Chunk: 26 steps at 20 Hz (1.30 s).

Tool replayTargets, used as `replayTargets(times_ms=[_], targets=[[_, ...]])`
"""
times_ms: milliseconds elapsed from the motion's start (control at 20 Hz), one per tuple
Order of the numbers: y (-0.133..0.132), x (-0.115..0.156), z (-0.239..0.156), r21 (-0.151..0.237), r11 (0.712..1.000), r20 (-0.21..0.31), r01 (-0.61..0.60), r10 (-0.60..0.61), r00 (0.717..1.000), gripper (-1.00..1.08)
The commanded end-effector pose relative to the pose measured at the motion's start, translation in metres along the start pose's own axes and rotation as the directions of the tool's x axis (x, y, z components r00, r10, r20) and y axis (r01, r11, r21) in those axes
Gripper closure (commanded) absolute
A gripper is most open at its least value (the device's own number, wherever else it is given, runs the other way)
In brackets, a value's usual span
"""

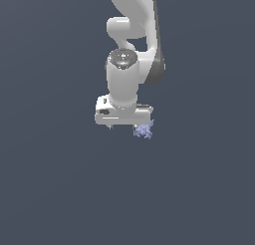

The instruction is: Pick up the object and move it to a goal position.

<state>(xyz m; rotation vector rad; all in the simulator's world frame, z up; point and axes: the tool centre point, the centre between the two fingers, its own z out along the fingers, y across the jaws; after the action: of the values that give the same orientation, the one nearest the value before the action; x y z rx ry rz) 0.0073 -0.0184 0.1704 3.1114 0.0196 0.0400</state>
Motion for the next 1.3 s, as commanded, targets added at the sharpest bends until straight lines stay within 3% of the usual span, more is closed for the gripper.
replayTargets(times_ms=[0,650,1250], targets=[[0.0,0.0,0.0,0.0,1.0,0.0,0.0,0.0,1.0,-0.6],[0.005,-0.002,0.005,0.0,1.0,0.015,-0.004,0.004,1.0,-0.6],[-0.001,-0.006,0.018,0.005,0.981,0.08,-0.195,0.194,0.978,-0.6]])
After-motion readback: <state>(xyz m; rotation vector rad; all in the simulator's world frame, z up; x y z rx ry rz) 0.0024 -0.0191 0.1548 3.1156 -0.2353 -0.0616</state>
